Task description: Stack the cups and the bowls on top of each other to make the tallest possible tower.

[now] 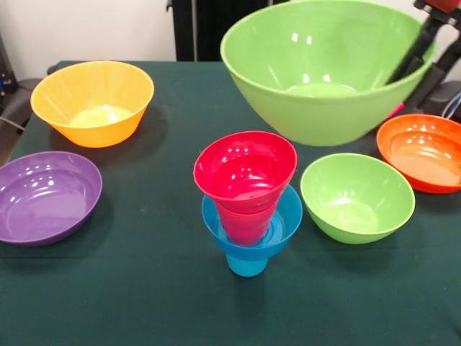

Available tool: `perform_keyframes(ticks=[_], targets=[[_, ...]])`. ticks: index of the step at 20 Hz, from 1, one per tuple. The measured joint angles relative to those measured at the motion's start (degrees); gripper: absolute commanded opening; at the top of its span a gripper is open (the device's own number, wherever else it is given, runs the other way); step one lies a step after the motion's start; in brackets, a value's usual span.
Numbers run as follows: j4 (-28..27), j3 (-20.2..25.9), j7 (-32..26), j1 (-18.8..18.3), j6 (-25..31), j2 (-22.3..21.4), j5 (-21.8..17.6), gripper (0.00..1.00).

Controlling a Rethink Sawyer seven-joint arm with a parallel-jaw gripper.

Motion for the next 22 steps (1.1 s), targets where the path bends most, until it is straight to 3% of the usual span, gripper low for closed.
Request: perform_keyframes(ticks=[11,22], targets=[[-7.20,-4.89,0.00,-2.66,0.20,4.48,6.30,0.00],[-7.67,-6.41,0.00,-2.90,0.20,5.08,7.22,0.00]])
